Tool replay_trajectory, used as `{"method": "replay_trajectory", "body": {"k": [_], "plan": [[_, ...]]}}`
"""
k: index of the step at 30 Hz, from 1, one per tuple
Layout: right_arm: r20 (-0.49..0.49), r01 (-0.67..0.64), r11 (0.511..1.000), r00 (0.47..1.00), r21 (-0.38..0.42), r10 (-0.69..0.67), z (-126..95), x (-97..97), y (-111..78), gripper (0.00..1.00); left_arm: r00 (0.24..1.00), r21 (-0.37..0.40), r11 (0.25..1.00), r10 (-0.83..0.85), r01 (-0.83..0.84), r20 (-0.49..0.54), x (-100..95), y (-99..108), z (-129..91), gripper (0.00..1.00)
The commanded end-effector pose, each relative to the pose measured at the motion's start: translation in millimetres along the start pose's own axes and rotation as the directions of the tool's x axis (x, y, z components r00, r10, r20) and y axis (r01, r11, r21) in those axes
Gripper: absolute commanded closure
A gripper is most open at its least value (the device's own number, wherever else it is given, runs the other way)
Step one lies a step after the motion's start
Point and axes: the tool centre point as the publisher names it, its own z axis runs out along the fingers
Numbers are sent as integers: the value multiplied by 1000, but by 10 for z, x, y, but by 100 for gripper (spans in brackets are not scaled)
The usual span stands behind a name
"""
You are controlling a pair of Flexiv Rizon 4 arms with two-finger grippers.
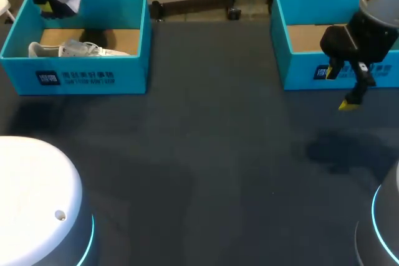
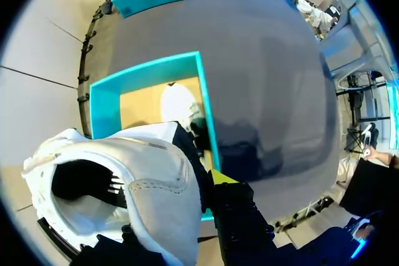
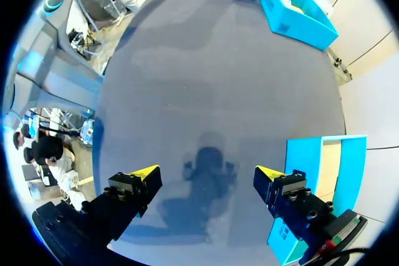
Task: Take the shoe out of the shoebox, open the shoe tongue, remove and reinsert the insole, then place the shoe into the shoebox
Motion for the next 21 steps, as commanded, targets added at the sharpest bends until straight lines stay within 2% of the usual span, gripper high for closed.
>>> {"method": "replay_trajectory", "body": {"k": [1,10,12,21], "plan": [[0,0,1000,1000,1,0,7,0,-2,0,1000,20,1000,6,-6,-17,-152,209,36,100],[0,0,1000,1000,1,0,7,0,-2,0,999,18,999,35,-35,-7,-311,548,196,100],[0,0,1000,1000,1,0,7,0,-2,0,999,-5,999,36,-36,2,-368,622,249,100],[0,0,1000,1000,1,0,7,0,-2,0,1000,-24,1000,-19,20,5,-572,960,417,100]]}}
